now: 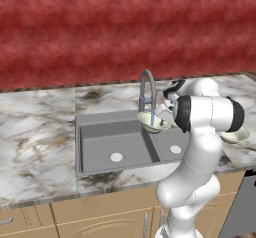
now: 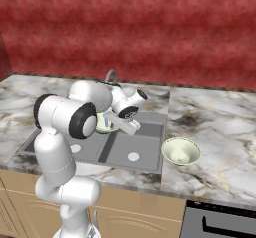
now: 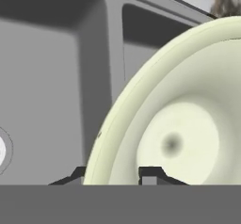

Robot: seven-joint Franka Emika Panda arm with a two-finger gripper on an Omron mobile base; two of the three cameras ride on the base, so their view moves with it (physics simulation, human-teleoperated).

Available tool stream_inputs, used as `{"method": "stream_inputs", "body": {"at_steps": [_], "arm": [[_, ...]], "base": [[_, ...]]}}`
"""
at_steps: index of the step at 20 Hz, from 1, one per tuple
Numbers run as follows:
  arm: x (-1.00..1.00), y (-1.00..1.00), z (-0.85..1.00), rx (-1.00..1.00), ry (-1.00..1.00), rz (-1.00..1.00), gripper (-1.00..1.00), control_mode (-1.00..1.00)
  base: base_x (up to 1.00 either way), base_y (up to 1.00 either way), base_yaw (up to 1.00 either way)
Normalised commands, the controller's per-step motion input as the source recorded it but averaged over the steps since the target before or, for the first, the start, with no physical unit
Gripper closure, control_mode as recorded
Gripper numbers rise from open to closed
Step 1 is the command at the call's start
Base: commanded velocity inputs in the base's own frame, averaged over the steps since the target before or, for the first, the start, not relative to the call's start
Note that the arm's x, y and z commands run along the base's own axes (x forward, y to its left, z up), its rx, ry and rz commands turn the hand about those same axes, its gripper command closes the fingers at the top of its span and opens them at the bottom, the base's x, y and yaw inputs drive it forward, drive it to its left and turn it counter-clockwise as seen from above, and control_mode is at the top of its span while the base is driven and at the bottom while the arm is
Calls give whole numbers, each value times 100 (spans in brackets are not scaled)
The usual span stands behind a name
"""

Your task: Rinse each bowl for a few seconds and place them down in the sink or on the counter.

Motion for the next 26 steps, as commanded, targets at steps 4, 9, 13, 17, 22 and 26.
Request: {"method": "stream_inputs", "body": {"at_steps": [4,9,13,17,22,26], "arm": [[0,-29,-22,1,0,3,100,-100],[0,-55,0,0,-3,0,100,-100],[-9,-52,0,0,-4,0,100,-100],[-32,-25,0,0,-4,2,100,-100],[-62,-3,0,0,-4,4,100,-100],[-82,0,9,0,-7,3,100,-100]], "base": [[0,0,0],[0,0,0],[0,0,0],[0,0,0],[0,0,0],[0,0,0]]}}
